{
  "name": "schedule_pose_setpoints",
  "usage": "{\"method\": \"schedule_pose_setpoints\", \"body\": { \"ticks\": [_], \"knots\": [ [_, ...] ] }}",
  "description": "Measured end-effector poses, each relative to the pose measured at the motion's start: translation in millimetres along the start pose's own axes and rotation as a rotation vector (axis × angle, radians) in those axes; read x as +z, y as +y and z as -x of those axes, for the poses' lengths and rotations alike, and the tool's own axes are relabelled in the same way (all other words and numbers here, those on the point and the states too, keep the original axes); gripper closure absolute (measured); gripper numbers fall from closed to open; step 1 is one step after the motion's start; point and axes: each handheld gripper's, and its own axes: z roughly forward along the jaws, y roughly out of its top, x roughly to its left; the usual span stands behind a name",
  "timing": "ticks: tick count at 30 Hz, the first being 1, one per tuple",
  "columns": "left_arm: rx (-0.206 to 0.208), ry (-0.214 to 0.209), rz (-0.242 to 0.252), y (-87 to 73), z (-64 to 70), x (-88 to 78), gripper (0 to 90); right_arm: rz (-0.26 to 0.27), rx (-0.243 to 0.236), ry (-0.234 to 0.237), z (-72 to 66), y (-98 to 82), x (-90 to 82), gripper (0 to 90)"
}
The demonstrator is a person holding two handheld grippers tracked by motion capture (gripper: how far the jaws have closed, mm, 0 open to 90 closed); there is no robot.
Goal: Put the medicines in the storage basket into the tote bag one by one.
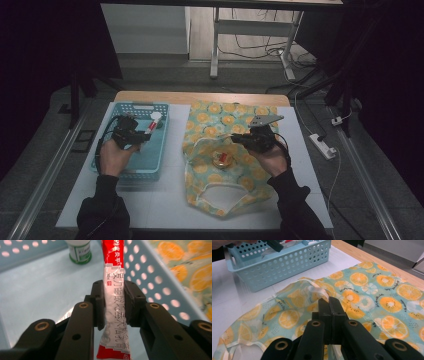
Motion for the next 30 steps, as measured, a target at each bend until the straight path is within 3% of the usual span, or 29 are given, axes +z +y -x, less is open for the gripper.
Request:
{"method": "schedule_pose_setpoints", "body": {
  "ticks": [13,22,30],
  "knots": [
    [-0.011,-0.025,0.057,4.4,5.9,-21.6,71.9,0.002,-0.003,0.001,-0.8,0.5,-0.2,90.0],
    [0.046,-0.051,0.102,12.1,23.9,-34.7,72.0,0.004,-0.001,-0.001,-0.6,0.6,-0.6,90.0],
    [0.097,-0.104,0.117,19.1,46.5,-42.9,72.0,0.003,-0.001,-0.003,-0.7,0.7,-0.6,90.0]
  ]
}}
